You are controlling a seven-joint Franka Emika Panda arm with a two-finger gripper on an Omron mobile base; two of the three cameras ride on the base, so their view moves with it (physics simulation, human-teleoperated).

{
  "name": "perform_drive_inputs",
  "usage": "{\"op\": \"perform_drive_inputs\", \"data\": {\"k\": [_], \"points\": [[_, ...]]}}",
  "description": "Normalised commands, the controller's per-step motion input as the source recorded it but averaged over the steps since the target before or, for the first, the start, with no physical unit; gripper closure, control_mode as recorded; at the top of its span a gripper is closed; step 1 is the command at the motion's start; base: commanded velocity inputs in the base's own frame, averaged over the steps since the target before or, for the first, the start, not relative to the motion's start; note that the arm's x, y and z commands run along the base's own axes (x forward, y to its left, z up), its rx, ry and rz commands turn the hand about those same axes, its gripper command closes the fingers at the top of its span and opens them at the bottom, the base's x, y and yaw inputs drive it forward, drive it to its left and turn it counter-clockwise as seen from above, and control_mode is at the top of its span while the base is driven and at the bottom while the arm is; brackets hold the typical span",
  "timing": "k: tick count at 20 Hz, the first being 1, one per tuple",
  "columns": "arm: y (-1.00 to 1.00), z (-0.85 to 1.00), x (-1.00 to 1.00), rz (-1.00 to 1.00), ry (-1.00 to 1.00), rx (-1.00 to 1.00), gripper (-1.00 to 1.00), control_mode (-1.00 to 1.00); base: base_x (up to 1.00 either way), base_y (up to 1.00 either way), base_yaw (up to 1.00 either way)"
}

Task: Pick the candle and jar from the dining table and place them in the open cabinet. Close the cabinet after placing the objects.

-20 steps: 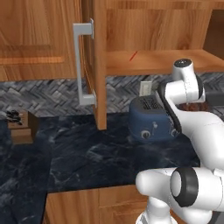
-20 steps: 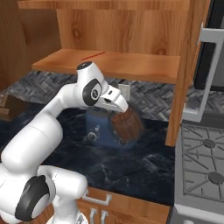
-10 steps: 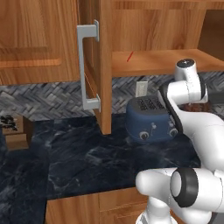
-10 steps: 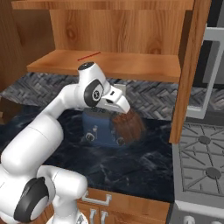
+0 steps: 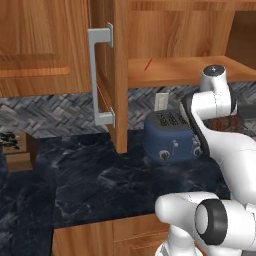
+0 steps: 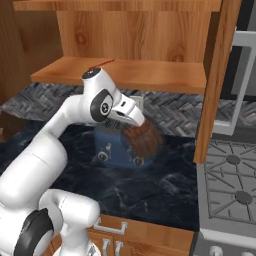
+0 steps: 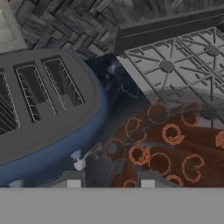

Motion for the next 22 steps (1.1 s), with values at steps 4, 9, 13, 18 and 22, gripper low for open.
{"op": "perform_drive_inputs", "data": {"k": [4, 9, 13, 18, 22], "points": [[0.14, 0.48, -0.23, 0.0, -0.19, -0.03, 1.0, -1.0, 0.0, 0.0, 0.0], [0.08, 0.52, -0.36, 0.03, -0.15, -0.13, 1.0, -1.0, 0.0, 0.0, 0.0], [0.46, 0.32, -0.2, 0.09, -0.08, -0.39, 1.0, -1.0, 0.0, 0.0, 0.0], [0.44, 0.64, -0.19, 0.15, -0.04, -0.26, 1.0, -1.0, 0.0, 0.0, 0.0], [0.2, 0.78, -0.05, 0.2, -0.01, -0.14, 1.0, -1.0, 0.0, 0.0, 0.0]]}}
